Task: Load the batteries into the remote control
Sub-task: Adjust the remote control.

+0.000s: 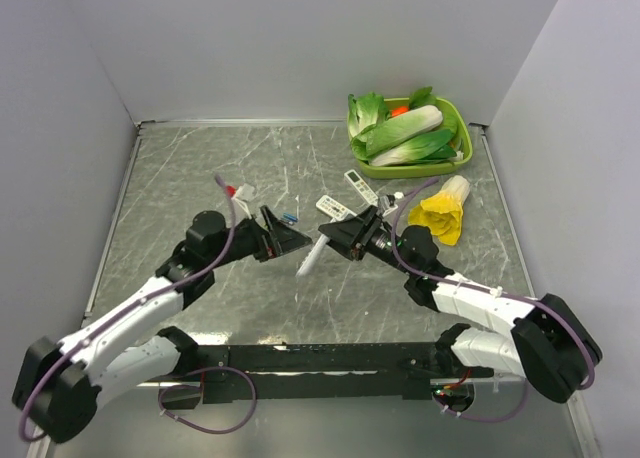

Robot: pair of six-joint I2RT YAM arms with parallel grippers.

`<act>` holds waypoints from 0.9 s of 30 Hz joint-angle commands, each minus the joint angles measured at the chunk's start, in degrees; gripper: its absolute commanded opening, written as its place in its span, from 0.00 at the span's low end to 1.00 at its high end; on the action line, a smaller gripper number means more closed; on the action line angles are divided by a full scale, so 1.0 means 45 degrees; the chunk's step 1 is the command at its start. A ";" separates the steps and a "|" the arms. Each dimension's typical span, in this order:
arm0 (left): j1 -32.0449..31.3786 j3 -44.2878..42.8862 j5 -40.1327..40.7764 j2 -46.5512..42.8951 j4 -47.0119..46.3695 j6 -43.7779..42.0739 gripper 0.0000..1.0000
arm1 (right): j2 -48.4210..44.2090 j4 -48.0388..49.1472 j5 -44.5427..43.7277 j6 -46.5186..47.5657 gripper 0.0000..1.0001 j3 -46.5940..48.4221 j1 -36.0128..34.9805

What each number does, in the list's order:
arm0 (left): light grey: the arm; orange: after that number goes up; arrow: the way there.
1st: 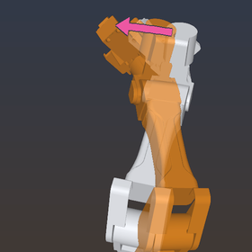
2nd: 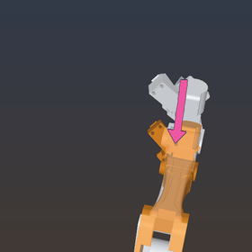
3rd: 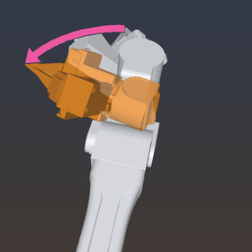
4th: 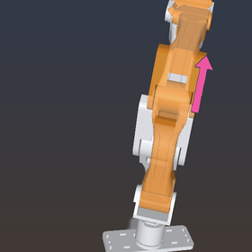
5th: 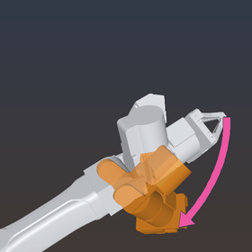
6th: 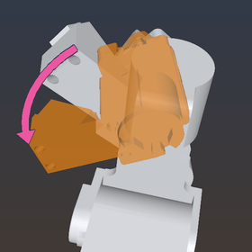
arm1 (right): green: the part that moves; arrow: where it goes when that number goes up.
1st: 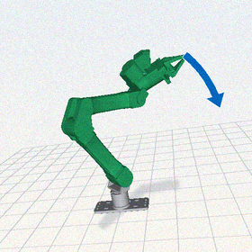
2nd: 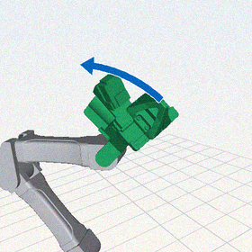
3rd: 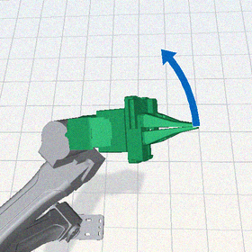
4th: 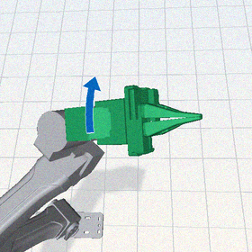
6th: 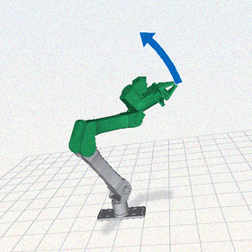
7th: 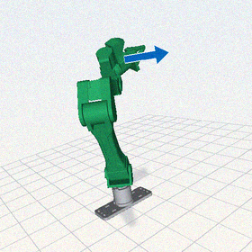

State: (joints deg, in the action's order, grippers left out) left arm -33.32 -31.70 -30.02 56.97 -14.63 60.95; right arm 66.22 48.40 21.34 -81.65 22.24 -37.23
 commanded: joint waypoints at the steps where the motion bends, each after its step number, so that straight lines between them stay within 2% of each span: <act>1: -0.0523 -0.0592 0.3580 -0.2051 0.2274 -0.2252 0.99 | -0.1022 -0.1650 -0.1341 -0.0781 0.00 -0.0060 0.0032; 2: -0.1008 -0.0572 0.4726 -0.2596 0.2681 -0.2835 0.99 | -0.1294 -0.2370 -0.1461 -0.0801 0.00 -0.0040 0.0013; 5: -0.2140 -0.0553 0.6507 -0.3245 0.3114 -0.3949 0.99 | -0.1823 -0.3935 -0.1928 -0.0763 0.00 0.0369 -0.0027; 6: -0.2455 -0.0533 0.6631 -0.3323 0.3076 -0.4186 0.99 | -0.1940 -0.4964 -0.2046 -0.0705 0.00 0.0506 -0.0046; 9: -0.3919 -0.0396 0.8149 -0.3266 0.2668 -0.5280 0.99 | -0.2273 -0.6278 -0.2535 -0.0898 0.00 0.0819 -0.0046; 11: -0.5088 -0.0493 0.8952 -0.2935 0.2607 -0.6217 0.99 | -0.2429 -0.6750 -0.2749 -0.1055 0.00 0.0917 -0.0066; 13: -0.5912 -0.0552 1.0590 -0.2565 0.2569 -0.6977 0.99 | -0.2429 -0.7044 -0.2809 -0.1289 0.00 0.0937 -0.0046; 14: -0.6689 -0.0494 1.1100 -0.2466 0.2452 -0.7233 0.99 | -0.2429 -0.7045 -0.2790 -0.1367 0.00 0.0917 -0.0046; 17: -0.7863 -0.0435 1.2586 -0.1958 0.2061 -0.7937 0.99 | -0.2371 -0.6869 -0.2673 -0.1758 0.00 0.0761 -0.0046; 24: -0.9079 -0.0845 1.4970 -0.0299 0.2353 -0.8291 0.99 | -0.2644 -0.6928 -0.2829 -0.1934 0.00 0.0566 -0.0046; 27: -0.9119 -0.0885 1.5439 0.0191 0.2179 -0.8038 0.93 | -0.2820 -0.6967 -0.2887 -0.1973 0.00 0.0508 -0.0046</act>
State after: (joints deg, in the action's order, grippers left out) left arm -73.69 -33.06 31.81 56.25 -3.29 25.54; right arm 55.77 16.14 9.41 -88.49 23.49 -37.26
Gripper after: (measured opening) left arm 0.978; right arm 0.546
